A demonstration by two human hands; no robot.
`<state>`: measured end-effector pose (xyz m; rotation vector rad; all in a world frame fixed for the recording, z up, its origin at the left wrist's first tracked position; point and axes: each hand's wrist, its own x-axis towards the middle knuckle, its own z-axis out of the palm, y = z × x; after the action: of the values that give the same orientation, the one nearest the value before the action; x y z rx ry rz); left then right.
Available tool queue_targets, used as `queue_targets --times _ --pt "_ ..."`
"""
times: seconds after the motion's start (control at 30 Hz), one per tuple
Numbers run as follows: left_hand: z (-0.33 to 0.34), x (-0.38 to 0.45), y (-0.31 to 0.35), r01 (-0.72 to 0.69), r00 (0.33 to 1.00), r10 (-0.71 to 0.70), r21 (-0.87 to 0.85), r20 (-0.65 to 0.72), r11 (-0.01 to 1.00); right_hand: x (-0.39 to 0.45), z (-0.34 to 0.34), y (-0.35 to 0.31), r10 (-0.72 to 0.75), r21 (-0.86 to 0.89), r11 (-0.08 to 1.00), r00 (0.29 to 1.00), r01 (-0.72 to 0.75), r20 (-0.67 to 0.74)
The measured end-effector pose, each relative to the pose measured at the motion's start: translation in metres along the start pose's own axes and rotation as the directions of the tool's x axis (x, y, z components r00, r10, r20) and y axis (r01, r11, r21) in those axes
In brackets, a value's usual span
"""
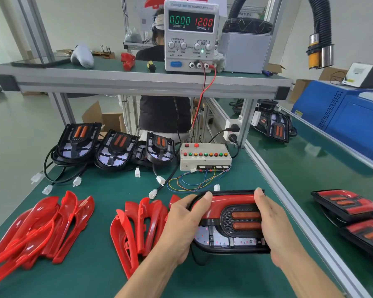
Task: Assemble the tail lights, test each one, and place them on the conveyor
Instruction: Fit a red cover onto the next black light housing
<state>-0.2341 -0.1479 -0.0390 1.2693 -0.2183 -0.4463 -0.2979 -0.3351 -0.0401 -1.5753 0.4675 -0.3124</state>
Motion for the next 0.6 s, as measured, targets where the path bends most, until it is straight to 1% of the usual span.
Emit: queue_targets --times 0.07,0.1,0.13,0.17,0.27,0.4,0.6 --pt "-0.006 0.002 0.005 0.118 0.989 -0.111 -0.071 0.099 0.990 0.002 -0.001 0.000 0.021 0.006 1.000 1.000 -0.021 -0.006" --pt "-0.009 0.002 0.007 0.171 0.975 -0.151 -0.112 0.163 0.979 0.004 -0.002 0.001 0.040 0.013 0.999 0.999 -0.040 -0.013" --pt "-0.011 0.003 0.009 0.194 0.964 -0.163 -0.136 0.210 0.971 0.005 -0.003 0.001 0.061 0.022 0.998 0.998 -0.060 -0.022" --pt "-0.013 0.004 0.009 0.191 0.963 -0.158 -0.142 0.217 0.971 0.006 -0.004 0.001 0.077 0.030 0.997 0.997 -0.076 -0.029" --pt "-0.014 0.005 0.008 0.179 0.972 -0.153 -0.140 0.180 0.974 0.009 -0.004 0.001 0.104 0.031 0.994 0.994 -0.103 -0.033" --pt "-0.018 0.004 0.007 0.207 0.950 -0.181 -0.080 0.254 0.975 0.008 -0.006 0.001 0.124 0.032 0.992 0.991 -0.123 -0.043" --pt "-0.016 0.005 0.007 0.237 0.951 -0.192 -0.174 0.241 0.956 0.006 -0.006 -0.001 0.166 0.039 0.986 0.985 -0.164 -0.039"
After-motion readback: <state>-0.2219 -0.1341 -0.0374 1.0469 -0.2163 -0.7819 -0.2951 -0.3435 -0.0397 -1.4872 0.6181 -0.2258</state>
